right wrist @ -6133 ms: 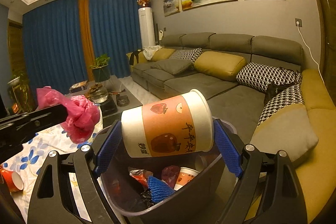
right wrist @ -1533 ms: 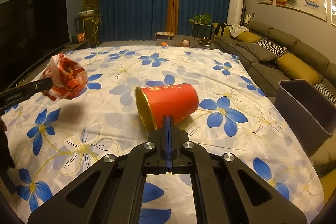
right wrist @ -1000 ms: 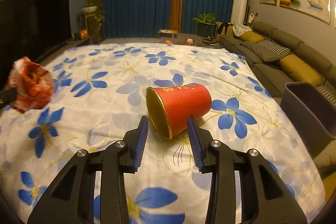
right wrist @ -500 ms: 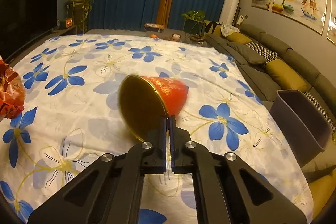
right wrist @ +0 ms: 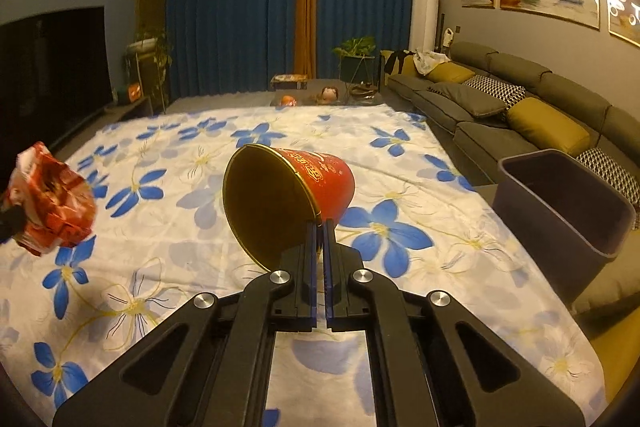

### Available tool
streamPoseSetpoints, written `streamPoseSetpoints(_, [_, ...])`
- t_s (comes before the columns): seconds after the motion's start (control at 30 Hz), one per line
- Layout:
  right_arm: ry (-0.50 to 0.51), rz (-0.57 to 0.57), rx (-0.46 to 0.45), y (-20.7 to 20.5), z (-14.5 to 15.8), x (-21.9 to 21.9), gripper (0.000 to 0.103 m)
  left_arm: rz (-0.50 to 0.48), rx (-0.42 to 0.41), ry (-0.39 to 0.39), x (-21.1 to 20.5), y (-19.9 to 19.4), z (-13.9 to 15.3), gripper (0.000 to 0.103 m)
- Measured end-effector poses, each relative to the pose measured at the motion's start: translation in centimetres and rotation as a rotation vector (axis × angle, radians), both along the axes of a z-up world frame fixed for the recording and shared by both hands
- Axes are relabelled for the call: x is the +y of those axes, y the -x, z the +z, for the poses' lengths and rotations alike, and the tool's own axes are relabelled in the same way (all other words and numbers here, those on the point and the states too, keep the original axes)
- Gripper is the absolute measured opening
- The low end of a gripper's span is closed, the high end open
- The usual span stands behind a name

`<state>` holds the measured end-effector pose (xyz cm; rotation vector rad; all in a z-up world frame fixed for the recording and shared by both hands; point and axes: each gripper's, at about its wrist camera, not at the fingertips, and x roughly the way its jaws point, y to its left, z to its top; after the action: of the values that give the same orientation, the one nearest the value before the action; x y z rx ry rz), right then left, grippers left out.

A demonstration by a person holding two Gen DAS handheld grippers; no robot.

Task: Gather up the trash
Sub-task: 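Carry the red cup and red-white wrapper with both grippers over the bin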

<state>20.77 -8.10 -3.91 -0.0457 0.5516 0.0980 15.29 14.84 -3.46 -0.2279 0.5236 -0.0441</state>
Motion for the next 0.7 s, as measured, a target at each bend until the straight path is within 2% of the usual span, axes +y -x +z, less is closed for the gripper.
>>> streamPoseSetpoints(0.33, [-0.052,-0.048,-0.067,2.3,2.2,-6.6,0.004,-0.17,-0.027,-0.049,-8.8,-2.5,2.0,0.012])
streamPoseSetpoints(0.5, [-0.069,-0.133,-0.108,2.8,3.3,-11.9,0.004,-0.3,-0.053,-0.062,-15.5,-5.0,3.0,0.012])
streamPoseSetpoints(0.7, [-0.071,-0.286,-0.153,2.6,4.5,-19.2,0.004,-0.461,-0.093,-0.056,-24.6,-8.3,4.7,0.012])
